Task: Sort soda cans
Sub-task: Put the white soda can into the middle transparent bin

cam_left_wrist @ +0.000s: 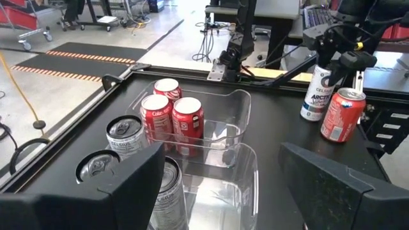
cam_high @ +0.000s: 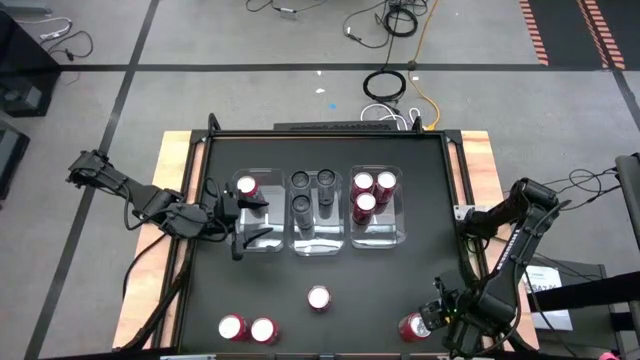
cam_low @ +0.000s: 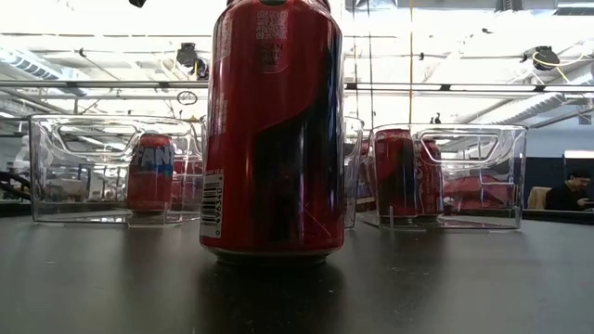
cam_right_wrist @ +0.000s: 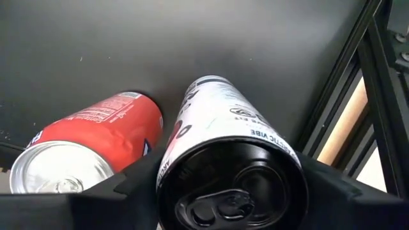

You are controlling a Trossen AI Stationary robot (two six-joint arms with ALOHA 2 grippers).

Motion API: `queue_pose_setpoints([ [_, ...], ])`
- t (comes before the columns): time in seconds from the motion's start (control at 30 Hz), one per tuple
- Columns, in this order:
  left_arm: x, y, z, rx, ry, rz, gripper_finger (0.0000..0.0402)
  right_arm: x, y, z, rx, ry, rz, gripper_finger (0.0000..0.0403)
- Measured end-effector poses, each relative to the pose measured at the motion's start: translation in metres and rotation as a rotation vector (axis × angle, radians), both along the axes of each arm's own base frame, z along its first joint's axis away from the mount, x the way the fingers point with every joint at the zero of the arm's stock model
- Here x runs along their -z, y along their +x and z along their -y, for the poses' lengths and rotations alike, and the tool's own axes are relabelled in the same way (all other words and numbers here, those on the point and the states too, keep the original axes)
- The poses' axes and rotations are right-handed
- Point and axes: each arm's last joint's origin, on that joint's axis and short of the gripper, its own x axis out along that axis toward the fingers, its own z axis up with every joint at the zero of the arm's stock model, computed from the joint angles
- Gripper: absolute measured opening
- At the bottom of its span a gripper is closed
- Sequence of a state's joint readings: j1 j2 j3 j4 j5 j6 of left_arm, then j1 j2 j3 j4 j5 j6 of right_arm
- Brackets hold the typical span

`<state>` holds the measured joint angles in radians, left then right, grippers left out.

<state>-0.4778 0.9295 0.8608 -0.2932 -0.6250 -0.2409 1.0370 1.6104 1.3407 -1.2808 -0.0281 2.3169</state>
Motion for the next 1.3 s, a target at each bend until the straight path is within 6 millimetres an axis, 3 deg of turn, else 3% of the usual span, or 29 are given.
queue_pose_setpoints([
  [0.23, 0.0, 0.0, 0.0, 0.0, 0.0, 0.0, 0.0316, -0.006, -0.002, 0.002, 0.0, 0.009, -0.009, 0.0244],
  [0.47, 0.0, 0.0, 0.0, 0.001, 0.0, -0.001, 0.0316, -0.036, -0.012, 0.022, 0.018, -0.06, -0.012, 0.0243],
  [0.6, 0.0, 0.0, 0.0, 0.01, -0.003, -0.002, 0.0316, -0.055, -0.01, 0.034, 0.019, -0.127, 0.079, 0.0245],
  [0.7, 0.0, 0.0, 0.0, 0.014, -0.004, -0.002, 0.0316, -0.066, -0.002, 0.044, -0.006, -0.206, 0.268, 0.0245],
  [0.8, 0.0, 0.0, 0.0, 0.015, -0.004, -0.002, 0.0316, -0.077, 0.011, 0.058, -0.026, -0.318, 0.43, 0.0245],
  [0.97, 0.0, 0.0, 0.0, 0.015, -0.004, -0.003, 0.0316, -0.095, 0.045, 0.084, -0.121, -0.423, 0.51, 0.0246],
  [1.3, 0.0, 0.0, 0.0, 0.019, 0.008, -0.005, 0.0316, -0.118, 0.132, 0.16, -0.322, -0.437, 0.664, 0.0247],
])
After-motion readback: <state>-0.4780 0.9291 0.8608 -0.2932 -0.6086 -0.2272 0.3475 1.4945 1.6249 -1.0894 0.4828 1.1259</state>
